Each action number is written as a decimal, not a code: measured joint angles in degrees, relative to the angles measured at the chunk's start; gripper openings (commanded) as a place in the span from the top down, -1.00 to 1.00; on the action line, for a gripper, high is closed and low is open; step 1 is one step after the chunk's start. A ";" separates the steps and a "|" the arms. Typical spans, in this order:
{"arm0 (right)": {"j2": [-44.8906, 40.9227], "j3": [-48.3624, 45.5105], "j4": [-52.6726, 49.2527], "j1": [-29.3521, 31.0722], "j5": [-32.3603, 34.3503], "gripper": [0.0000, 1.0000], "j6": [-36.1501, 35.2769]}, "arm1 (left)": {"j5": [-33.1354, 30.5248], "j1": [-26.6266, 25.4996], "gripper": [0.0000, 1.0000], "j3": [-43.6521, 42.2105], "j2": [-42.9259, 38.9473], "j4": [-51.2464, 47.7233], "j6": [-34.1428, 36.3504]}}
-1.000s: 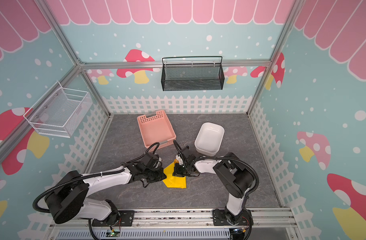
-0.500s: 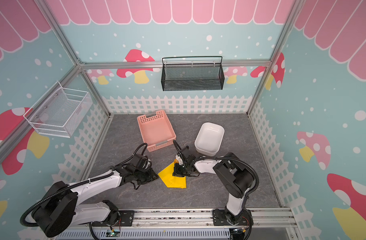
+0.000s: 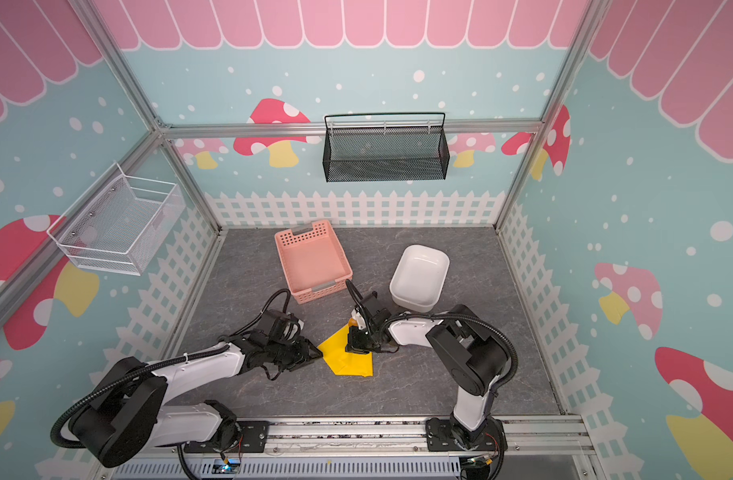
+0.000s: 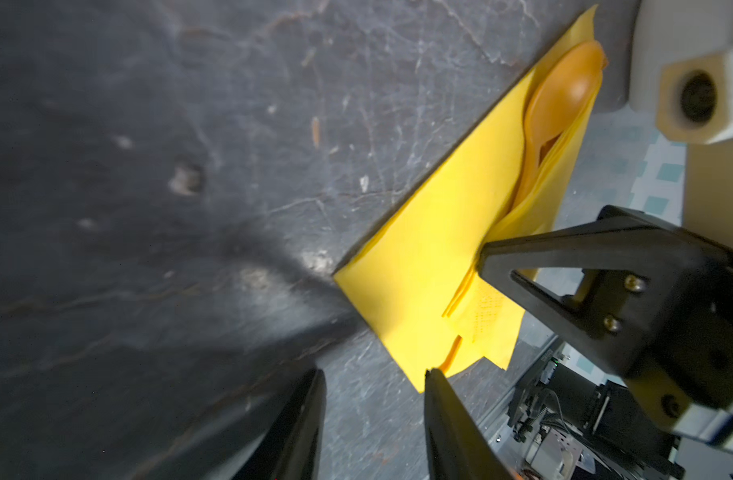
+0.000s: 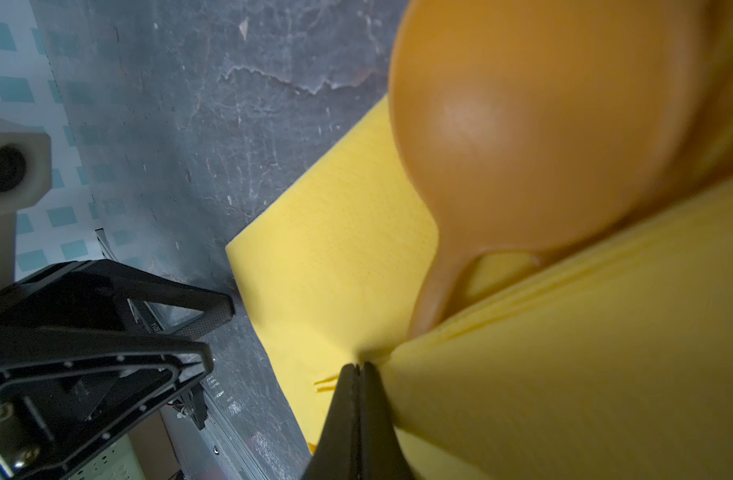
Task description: Place the utensils on the paper napkin and roll it up
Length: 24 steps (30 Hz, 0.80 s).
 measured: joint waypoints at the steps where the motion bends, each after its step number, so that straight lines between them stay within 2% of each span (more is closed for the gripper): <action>1: 0.02 0.00 0.00 0.02 0.00 0.96 0.00 | 0.72 0.00 0.13 0.02 0.74 1.09 -0.13; 15: 0.15 0.04 0.11 0.00 -0.20 0.96 0.02 | 7.50 -1.20 -0.02 0.09 8.83 16.24 -3.63; 20: 0.37 0.15 0.37 0.04 -0.42 0.95 0.02 | 7.13 -1.53 -0.02 -0.52 9.16 18.86 -5.31; 24: 0.50 0.26 0.42 0.09 -0.48 0.95 0.02 | 4.22 -1.84 -0.02 0.22 8.04 16.59 -4.35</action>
